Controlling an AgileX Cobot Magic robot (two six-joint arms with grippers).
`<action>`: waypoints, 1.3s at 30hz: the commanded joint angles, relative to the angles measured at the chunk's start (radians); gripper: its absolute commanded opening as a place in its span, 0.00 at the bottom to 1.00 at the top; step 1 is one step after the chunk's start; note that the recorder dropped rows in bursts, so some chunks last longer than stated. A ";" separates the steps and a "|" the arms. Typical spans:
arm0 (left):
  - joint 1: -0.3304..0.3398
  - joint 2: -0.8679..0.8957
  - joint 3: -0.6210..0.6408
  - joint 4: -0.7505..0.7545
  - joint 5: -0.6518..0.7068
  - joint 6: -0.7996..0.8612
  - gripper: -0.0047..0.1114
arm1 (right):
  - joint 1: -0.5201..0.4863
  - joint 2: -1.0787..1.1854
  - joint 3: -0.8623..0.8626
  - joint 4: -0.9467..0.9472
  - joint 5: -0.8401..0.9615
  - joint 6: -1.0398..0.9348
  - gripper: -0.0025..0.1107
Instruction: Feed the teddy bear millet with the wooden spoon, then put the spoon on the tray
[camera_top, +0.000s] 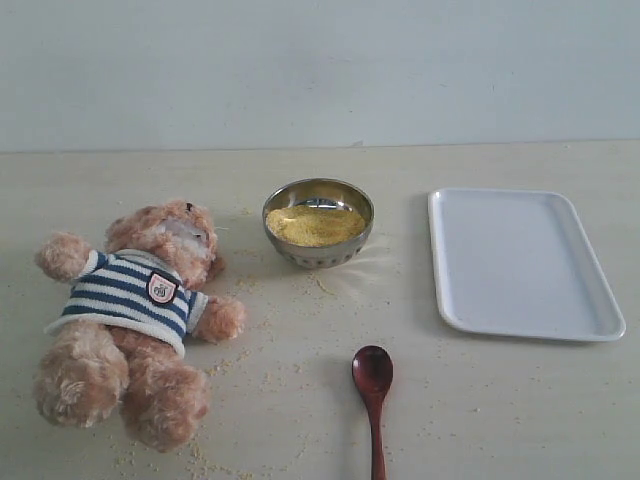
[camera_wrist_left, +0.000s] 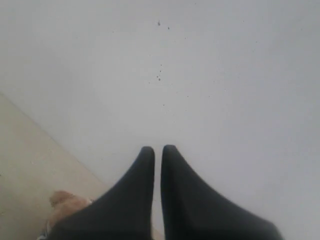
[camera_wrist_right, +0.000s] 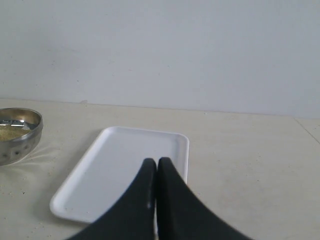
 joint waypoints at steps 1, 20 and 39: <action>0.003 -0.003 -0.004 -0.011 0.036 -0.033 0.08 | 0.003 -0.005 0.000 -0.008 -0.010 0.000 0.02; -0.233 0.134 -0.394 0.385 0.290 -0.103 0.10 | 0.003 -0.005 0.000 -0.008 -0.010 0.000 0.02; -0.312 1.174 -0.942 -0.069 0.696 0.747 0.72 | 0.003 -0.005 0.000 -0.008 -0.010 0.000 0.02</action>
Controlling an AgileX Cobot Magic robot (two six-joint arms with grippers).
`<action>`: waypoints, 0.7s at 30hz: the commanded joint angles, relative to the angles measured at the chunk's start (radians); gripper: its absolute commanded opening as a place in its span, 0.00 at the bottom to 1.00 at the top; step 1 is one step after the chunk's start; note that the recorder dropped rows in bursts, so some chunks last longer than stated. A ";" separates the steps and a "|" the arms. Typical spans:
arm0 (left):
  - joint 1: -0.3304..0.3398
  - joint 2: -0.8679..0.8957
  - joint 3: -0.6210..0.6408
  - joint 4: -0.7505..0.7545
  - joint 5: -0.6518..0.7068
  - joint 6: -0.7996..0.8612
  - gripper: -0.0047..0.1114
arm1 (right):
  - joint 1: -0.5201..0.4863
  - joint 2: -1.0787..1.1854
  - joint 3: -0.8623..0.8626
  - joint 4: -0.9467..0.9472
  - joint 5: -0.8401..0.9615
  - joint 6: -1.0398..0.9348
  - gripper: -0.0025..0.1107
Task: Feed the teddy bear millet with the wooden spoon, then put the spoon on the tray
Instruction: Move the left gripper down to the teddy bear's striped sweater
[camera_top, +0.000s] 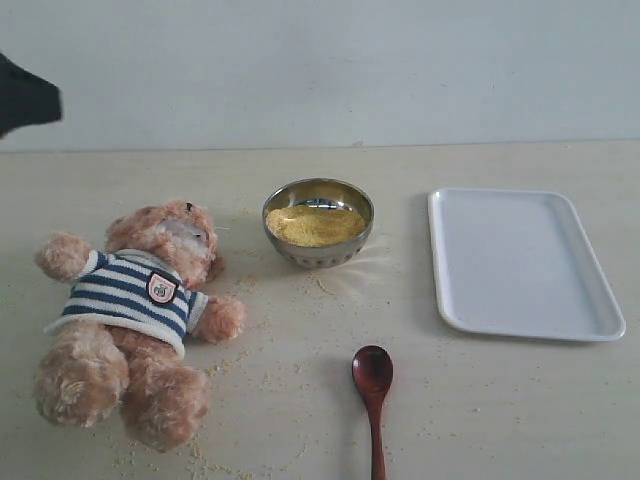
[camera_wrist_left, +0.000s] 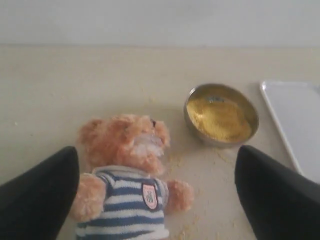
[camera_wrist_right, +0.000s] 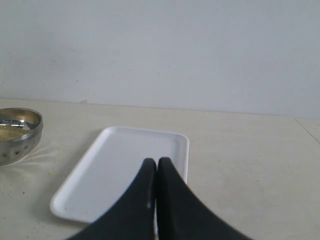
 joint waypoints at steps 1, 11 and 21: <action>-0.007 0.188 -0.064 -0.177 0.070 0.197 0.72 | 0.003 -0.005 0.000 -0.008 -0.010 0.000 0.02; 0.060 0.317 -0.064 -0.149 0.086 0.204 0.72 | 0.003 -0.005 0.000 -0.008 -0.010 0.000 0.02; 0.148 0.319 0.016 -0.062 0.104 0.204 0.72 | 0.003 -0.005 0.000 -0.008 -0.010 0.000 0.02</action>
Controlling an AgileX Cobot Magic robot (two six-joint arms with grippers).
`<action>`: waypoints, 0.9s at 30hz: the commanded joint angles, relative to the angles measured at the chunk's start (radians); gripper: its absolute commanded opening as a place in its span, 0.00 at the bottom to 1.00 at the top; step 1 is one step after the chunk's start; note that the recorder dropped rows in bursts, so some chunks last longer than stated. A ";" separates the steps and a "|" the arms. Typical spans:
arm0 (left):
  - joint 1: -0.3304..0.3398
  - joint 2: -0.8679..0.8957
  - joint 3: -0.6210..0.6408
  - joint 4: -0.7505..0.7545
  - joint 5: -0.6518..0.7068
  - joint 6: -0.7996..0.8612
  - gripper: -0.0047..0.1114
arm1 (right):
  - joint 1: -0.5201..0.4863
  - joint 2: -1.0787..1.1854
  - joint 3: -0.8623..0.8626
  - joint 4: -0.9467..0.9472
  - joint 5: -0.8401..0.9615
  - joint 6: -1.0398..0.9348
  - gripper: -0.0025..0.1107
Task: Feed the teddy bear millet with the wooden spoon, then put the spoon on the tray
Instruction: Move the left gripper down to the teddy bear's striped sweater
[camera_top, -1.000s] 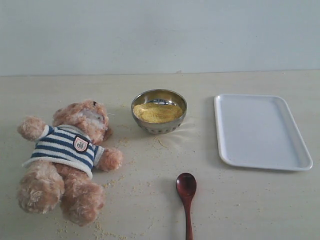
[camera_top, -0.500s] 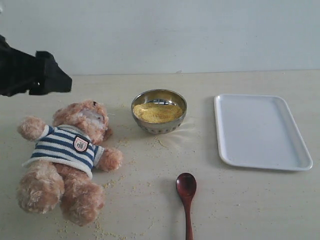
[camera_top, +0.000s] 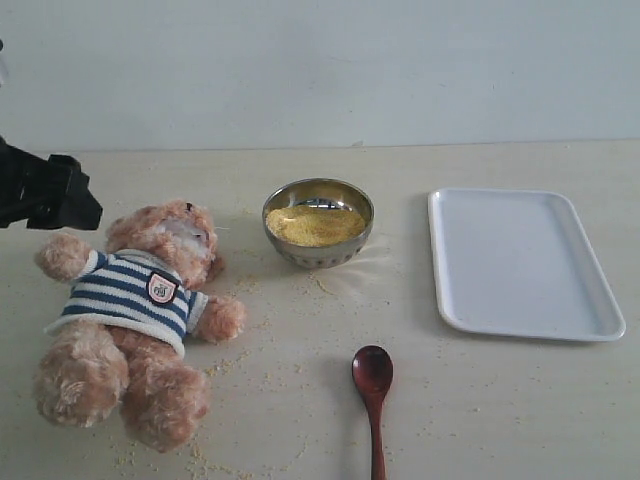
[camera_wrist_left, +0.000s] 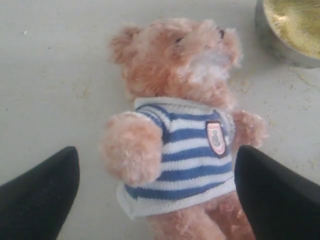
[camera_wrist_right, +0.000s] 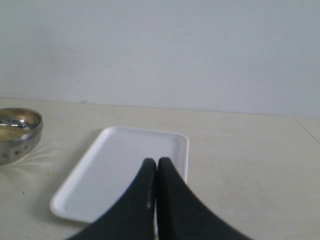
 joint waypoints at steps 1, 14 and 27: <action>0.017 0.000 0.078 0.013 -0.040 0.000 0.72 | 0.003 -0.005 0.000 -0.008 -0.010 0.000 0.02; 0.015 0.000 0.258 -0.063 -0.290 0.040 0.72 | 0.003 -0.005 0.000 -0.008 -0.010 0.000 0.02; 0.015 0.118 0.258 -0.125 -0.352 0.055 0.72 | 0.003 -0.005 0.000 -0.008 -0.010 0.000 0.02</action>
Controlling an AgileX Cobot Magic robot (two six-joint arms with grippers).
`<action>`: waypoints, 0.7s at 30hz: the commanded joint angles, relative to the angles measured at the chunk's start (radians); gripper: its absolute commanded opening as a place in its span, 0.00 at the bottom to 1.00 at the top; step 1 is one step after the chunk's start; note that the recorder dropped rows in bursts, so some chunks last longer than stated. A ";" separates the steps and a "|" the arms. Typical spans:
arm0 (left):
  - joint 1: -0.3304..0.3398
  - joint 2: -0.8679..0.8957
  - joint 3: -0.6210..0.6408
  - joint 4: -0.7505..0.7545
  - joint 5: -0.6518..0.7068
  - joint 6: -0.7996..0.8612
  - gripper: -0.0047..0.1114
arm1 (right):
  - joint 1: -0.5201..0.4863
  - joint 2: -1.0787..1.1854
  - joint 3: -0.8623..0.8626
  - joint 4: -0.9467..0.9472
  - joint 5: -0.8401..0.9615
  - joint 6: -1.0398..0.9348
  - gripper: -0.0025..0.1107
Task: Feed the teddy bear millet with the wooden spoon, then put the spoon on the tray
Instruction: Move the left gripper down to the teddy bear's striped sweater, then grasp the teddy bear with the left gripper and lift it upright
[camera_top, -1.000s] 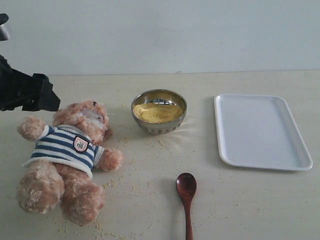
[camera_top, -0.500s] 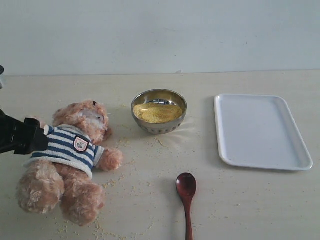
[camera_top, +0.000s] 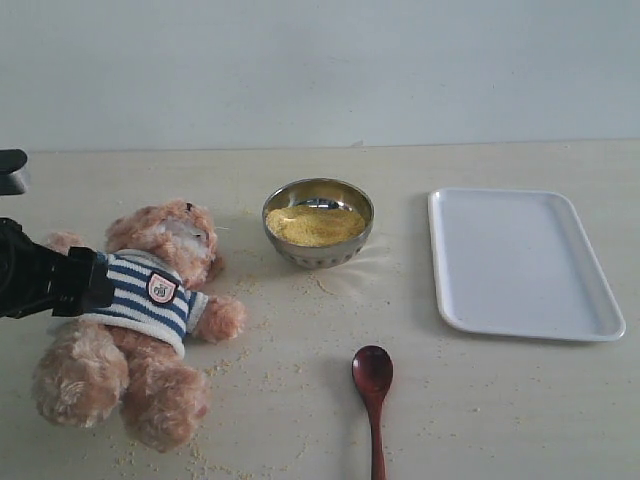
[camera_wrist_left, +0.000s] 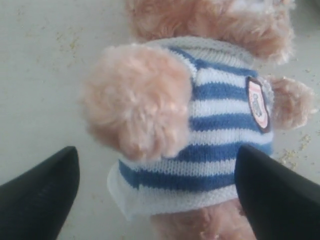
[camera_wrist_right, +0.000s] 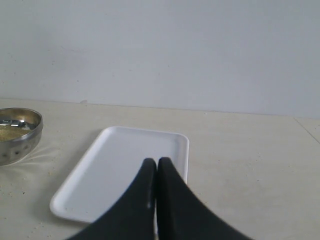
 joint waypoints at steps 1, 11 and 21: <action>0.002 0.037 0.003 -0.037 -0.049 0.001 0.72 | 0.003 -0.005 0.000 -0.008 -0.010 0.000 0.02; 0.002 0.070 0.003 -0.056 -0.140 0.001 0.85 | 0.003 -0.005 0.000 -0.008 -0.010 0.000 0.02; -0.002 0.170 0.003 -0.063 -0.194 0.001 0.87 | 0.003 -0.005 0.000 -0.008 -0.010 0.000 0.02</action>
